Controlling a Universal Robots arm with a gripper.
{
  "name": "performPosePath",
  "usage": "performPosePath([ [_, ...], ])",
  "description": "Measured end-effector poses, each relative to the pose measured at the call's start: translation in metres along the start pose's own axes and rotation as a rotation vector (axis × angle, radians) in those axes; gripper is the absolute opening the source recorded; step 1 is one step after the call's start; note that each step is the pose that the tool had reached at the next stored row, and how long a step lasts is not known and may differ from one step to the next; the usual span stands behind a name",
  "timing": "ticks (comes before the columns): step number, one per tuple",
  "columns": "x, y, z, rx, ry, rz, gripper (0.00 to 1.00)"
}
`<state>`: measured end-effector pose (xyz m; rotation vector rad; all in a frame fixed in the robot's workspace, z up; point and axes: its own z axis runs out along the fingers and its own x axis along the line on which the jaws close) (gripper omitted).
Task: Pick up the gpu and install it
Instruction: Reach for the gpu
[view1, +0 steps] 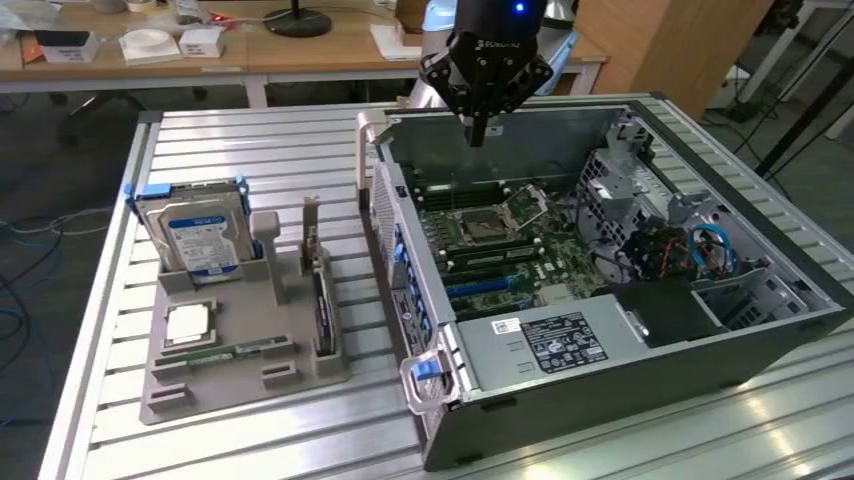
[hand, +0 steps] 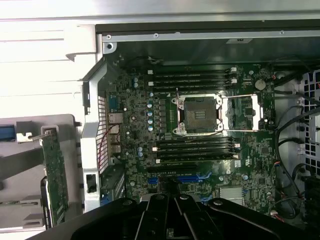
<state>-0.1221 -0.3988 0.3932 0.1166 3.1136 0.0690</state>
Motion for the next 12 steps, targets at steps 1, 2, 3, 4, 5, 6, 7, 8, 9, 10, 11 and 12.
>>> performPosePath([
  [1, 0.0, 0.0, 0.0, 0.0, 0.0, 0.0, 0.11],
  [2, 0.001, 0.0, 0.0, 0.0, 0.0, 0.0, 0.11],
  [3, 0.001, -0.0001, 0.0, 0.0, 0.0, 0.0, 0.11],
  [4, 0.002, -0.0002, 0.0, 0.0, 0.0, 0.0, 0.11],
  [5, 0.003, -0.0002, 0.0, 0.0, 0.0, 0.0, 0.11],
  [6, 0.004, -0.0003, 0.0, 0.0001, 0.0001, 0.0, 0.11],
  [7, 0.005, -0.0004, 0.0, 0.0001, 0.0001, 0.0, 0.11],
  [8, 0.006, -0.0005, 0.0, 0.0001, 0.0001, 0.0, 0.11],
  [9, 0.008, -0.0006, 0.0, 0.0001, 0.0001, 0.0, 0.11],
  [10, 0.009, -0.0007, 0.0, 0.0001, 0.0001, 0.0, 0.11],
  [11, 0.01, -0.0008, 0.0, 0.0001, 0.0, 0.0, 0.11],
  [12, 0.012, -0.0009, 0.0, 0.0001, 0.0001, 0.0, 0.11],
])
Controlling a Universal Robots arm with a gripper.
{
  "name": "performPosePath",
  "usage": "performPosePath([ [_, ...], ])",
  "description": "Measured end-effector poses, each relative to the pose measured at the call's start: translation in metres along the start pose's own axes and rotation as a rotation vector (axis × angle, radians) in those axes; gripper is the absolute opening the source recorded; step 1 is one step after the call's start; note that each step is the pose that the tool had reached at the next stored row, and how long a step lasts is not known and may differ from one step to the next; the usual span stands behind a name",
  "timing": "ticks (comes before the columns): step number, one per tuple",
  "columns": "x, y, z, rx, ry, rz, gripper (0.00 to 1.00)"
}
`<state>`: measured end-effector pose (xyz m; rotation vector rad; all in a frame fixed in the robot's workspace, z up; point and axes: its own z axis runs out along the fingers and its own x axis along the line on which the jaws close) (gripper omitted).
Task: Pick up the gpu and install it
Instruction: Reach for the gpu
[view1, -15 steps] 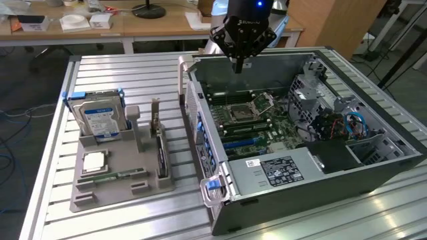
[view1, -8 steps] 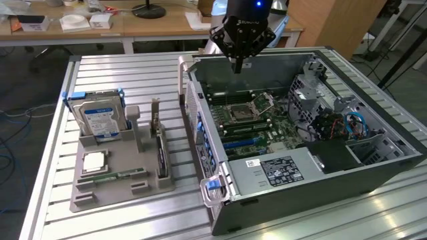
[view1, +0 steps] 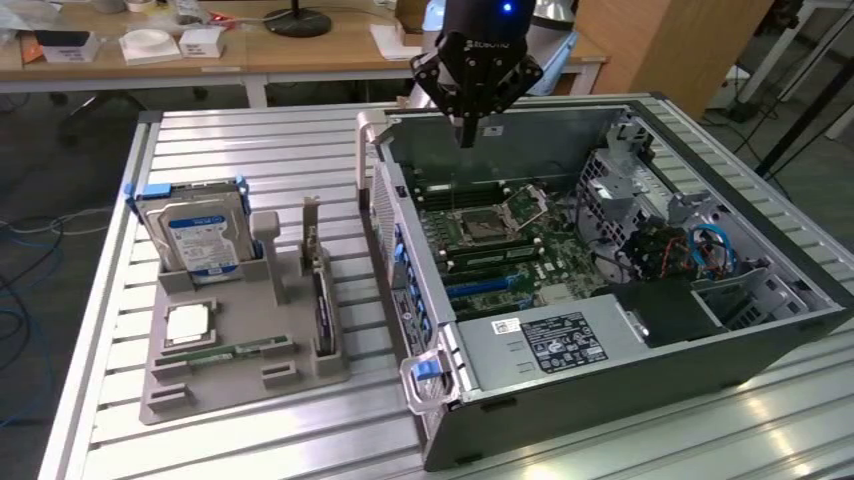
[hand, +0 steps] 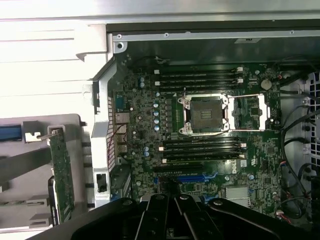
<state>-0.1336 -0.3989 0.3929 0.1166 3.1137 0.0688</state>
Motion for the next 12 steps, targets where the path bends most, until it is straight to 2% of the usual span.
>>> performPosePath([
  [12, 0.015, -0.0011, 0.0002, -0.0001, 0.0, 0.0, 0.11],
])
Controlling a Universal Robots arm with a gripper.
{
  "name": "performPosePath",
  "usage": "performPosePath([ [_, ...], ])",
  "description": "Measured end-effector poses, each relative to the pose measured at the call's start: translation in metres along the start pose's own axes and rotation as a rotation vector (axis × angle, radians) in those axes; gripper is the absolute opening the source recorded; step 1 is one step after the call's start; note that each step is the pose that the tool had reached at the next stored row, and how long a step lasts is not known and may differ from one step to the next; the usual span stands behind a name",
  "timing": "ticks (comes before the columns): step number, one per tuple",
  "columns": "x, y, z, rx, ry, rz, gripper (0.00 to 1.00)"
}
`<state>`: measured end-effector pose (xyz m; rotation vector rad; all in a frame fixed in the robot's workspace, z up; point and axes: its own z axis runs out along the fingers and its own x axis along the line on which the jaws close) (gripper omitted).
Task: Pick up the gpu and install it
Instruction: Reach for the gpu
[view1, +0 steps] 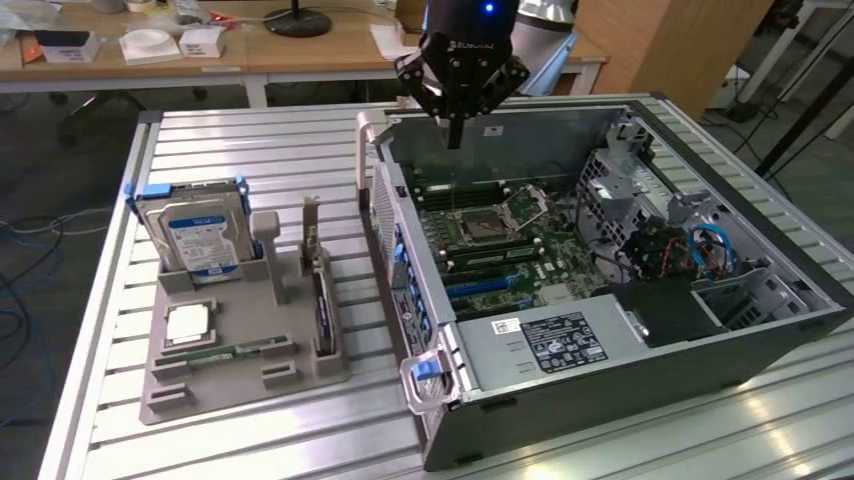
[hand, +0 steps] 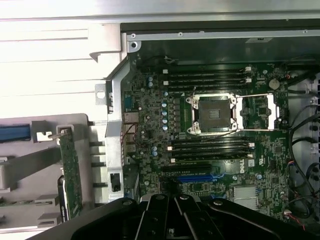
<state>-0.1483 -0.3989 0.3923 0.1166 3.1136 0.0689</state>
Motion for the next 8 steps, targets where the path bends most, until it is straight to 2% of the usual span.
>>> performPosePath([
  [8, 0.0096, -0.0007, 0.0, 0.0, 0.0001, 0.0, 0.11],
])
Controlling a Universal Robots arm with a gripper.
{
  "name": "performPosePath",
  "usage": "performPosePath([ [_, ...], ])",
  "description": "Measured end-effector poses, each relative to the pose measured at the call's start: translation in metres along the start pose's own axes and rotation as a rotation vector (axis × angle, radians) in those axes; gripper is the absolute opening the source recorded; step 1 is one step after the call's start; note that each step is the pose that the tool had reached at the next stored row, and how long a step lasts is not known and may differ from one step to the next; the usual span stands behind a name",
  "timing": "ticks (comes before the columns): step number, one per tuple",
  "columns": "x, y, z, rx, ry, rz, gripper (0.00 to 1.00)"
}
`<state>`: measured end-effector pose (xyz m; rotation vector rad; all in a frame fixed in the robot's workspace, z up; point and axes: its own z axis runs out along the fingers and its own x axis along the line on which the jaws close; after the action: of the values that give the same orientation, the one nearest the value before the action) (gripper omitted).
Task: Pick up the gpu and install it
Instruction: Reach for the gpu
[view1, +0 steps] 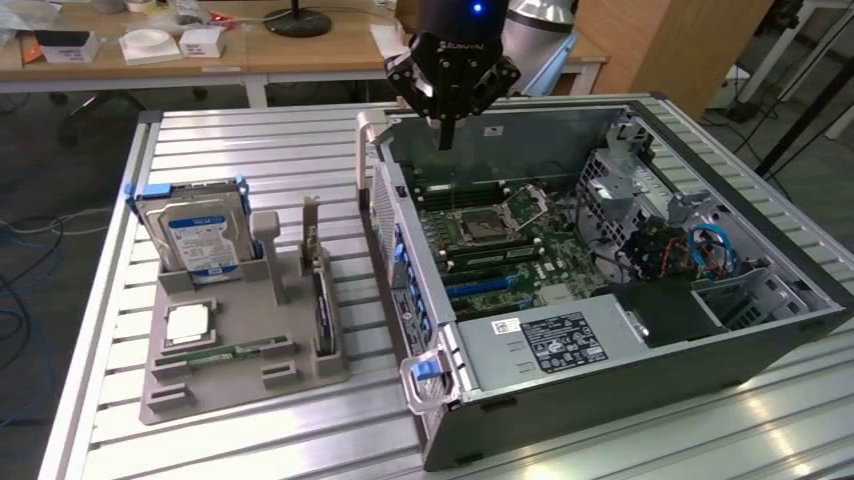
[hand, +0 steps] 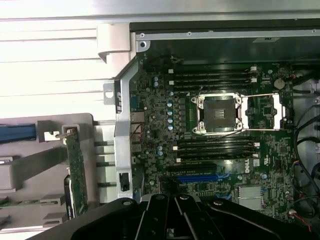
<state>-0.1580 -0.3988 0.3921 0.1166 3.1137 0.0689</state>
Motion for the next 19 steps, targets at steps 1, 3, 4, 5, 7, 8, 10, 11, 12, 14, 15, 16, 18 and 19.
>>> performPosePath([
  [1, 0.001, -0.0001, 0.0, 0.0001, 0.0, 0.0, 0.11],
  [3, 0.004, -0.0003, 0.0, 0.0001, 0.0, 0.0, 0.11],
  [4, 0.005, -0.0004, 0.0, 0.0, 0.0, 0.0, 0.11],
  [5, 0.007, -0.0005, 0.0, 0.0, 0.0, 0.0, 0.11],
  [7, 0.009, -0.0007, 0.0001, 0.0, -0.0001, 0.0, 0.11],
  [8, 0.011, -0.0008, 0.0, 0.0, 0.0, 0.0, 0.11],
  [10, 0.013, -0.001, 0.0001, 0.0, 0.0, 0.0, 0.11],
  [11, 0.015, -0.0011, 0.0001, 0.0001, 0.0, 0.0, 0.11],
  [12, 0.016, -0.0012, 0.0001, 0.0, -0.0001, 0.0, 0.11],
  [14, 0.019, -0.0014, 0.0001, -0.0001, 0.0, 0.0, 0.11],
  [15, 0.02, -0.0015, 0.0001, 0.0, 0.0, 0.0, 0.11],
  [16, 0.021, -0.0016, 0.0001, 0.0, -0.0001, 0.0, 0.11],
  [18, 0.024, -0.0018, 0.0001, 0.0001, 0.0, 0.0, 0.11],
  [19, 0.025, -0.0019, 0.0001, 0.0, 0.0, 0.0, 0.11],
])
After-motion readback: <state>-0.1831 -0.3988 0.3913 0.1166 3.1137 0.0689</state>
